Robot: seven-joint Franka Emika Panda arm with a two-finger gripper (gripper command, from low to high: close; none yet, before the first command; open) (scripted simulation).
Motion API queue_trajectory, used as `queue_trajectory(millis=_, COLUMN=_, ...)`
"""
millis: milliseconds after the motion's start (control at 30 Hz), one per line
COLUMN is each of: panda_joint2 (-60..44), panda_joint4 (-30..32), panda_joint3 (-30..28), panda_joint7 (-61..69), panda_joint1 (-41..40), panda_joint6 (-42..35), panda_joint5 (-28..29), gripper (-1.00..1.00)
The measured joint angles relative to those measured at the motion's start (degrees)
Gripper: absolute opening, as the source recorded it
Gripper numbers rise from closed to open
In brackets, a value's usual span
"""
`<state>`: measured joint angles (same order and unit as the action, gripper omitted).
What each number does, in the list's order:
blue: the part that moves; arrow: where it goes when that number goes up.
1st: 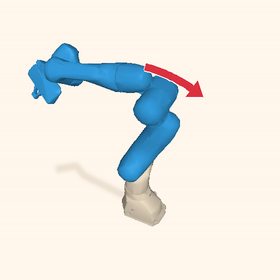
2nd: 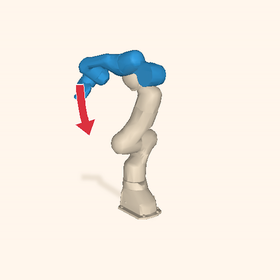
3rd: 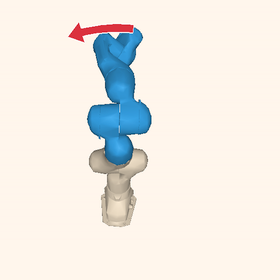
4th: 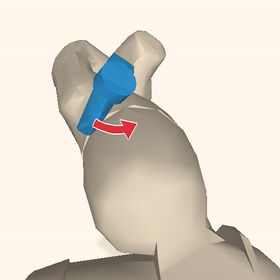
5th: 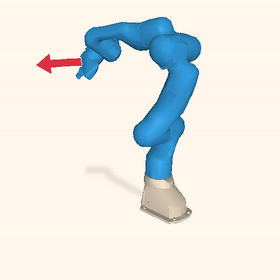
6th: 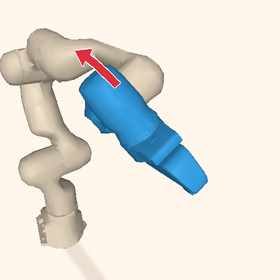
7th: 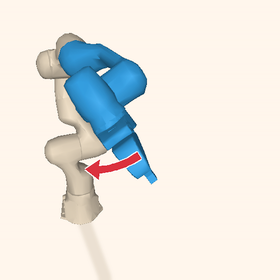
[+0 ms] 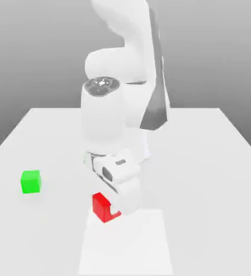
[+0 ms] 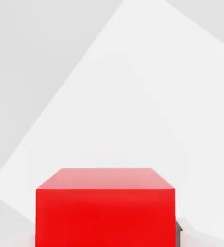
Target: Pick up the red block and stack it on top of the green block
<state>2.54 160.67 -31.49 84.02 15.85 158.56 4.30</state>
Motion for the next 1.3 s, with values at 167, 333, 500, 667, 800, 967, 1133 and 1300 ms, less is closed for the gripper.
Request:
queue_trajectory(millis=167, panda_joint2=6.0, panda_joint4=1.6, panda_joint3=-4.7, panda_joint7=-7.3, panda_joint1=-12.8, panda_joint6=-3.4, panda_joint5=9.0, gripper=-1.0)
queue_trajectory(millis=333, panda_joint2=11.3, panda_joint4=3.3, panda_joint3=-9.6, panda_joint7=-13.2, panda_joint1=-26.4, panda_joint6=-6.3, panda_joint5=16.2, gripper=-1.0)
queue_trajectory(millis=500, panda_joint2=12.7, panda_joint4=4.5, panda_joint3=-13.0, panda_joint7=-15.3, panda_joint1=-33.5, panda_joint6=-6.3, panda_joint5=18.3, gripper=-1.0)
queue_trajectory(millis=667, panda_joint2=9.8, panda_joint4=4.6, panda_joint3=-15.2, panda_joint7=-13.0, panda_joint1=-31.0, panda_joint6=-3.2, panda_joint5=14.8, gripper=-1.0)
queue_trajectory(millis=800, panda_joint2=7.0, panda_joint4=4.7, panda_joint3=-16.8, panda_joint7=-10.5, panda_joint1=-28.5, panda_joint6=-0.6, panda_joint5=11.2, gripper=-1.0)
queue_trajectory(millis=967, panda_joint2=3.3, panda_joint4=4.8, panda_joint3=-18.5, panda_joint7=-6.3, panda_joint1=-25.2, panda_joint6=2.6, panda_joint5=5.0, gripper=-1.0)
queue_trajectory(millis=1133, panda_joint2=-0.7, panda_joint4=4.8, panda_joint3=-18.9, panda_joint7=-0.3, panda_joint1=-22.3, panda_joint6=5.4, panda_joint5=-3.5, gripper=-1.0)
queue_trajectory(millis=1300, panda_joint2=-4.7, panda_joint4=4.6, panda_joint3=-16.7, panda_joint7=6.9, panda_joint1=-21.8, panda_joint6=7.7, panda_joint5=-13.8, gripper=-1.0)
